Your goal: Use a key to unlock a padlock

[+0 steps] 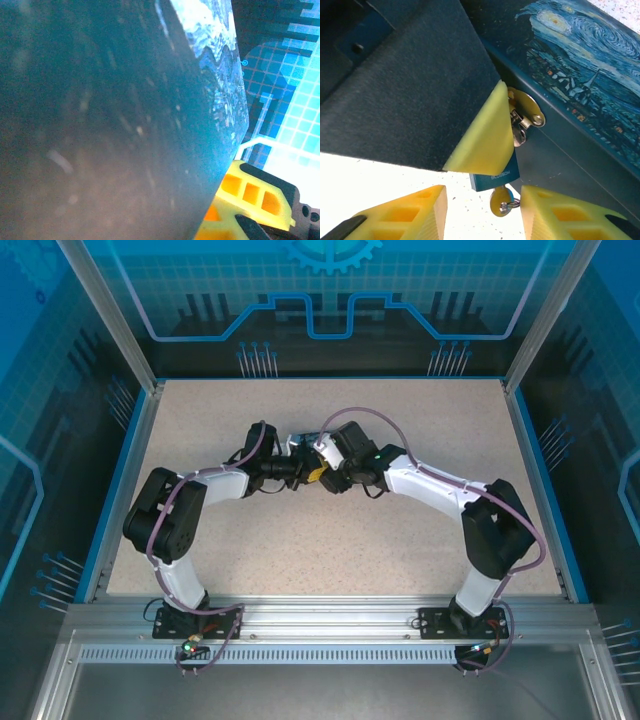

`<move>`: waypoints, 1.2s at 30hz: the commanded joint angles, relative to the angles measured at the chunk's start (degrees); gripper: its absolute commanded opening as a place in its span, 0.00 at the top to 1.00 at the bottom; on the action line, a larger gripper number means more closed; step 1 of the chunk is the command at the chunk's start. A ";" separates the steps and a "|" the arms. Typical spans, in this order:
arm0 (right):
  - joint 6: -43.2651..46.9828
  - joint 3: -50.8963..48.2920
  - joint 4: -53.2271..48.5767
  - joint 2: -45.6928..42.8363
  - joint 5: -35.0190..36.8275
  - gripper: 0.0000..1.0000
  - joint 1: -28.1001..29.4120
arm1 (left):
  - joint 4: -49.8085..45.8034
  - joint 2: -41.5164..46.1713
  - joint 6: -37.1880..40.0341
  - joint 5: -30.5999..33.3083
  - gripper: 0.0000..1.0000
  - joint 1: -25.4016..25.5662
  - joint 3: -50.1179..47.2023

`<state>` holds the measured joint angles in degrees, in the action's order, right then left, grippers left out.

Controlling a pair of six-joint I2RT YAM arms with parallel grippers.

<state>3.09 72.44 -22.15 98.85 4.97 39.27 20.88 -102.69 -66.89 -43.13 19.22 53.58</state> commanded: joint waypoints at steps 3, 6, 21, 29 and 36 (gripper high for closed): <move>0.68 -0.79 1.53 1.60 2.23 0.57 -0.51 | -1.55 1.91 1.13 -2.45 1.00 -0.41 2.40; 0.65 -0.95 1.67 1.83 3.07 0.57 -0.62 | -1.97 1.80 1.33 -2.50 1.00 -0.41 2.73; -1.31 0.01 3.27 2.42 0.99 0.81 -1.25 | -2.73 1.45 2.06 -2.73 1.00 -0.41 3.02; -4.59 0.50 2.71 1.13 -12.43 0.92 -4.37 | -2.59 1.37 2.54 -2.44 1.00 -0.42 2.73; -8.32 0.13 4.17 0.33 -25.71 0.96 -7.89 | -2.25 1.40 2.67 -2.29 1.00 -0.41 2.41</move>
<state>-2.28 72.07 -20.53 100.99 -10.52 32.75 19.55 -102.67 -65.41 -43.88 19.16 55.07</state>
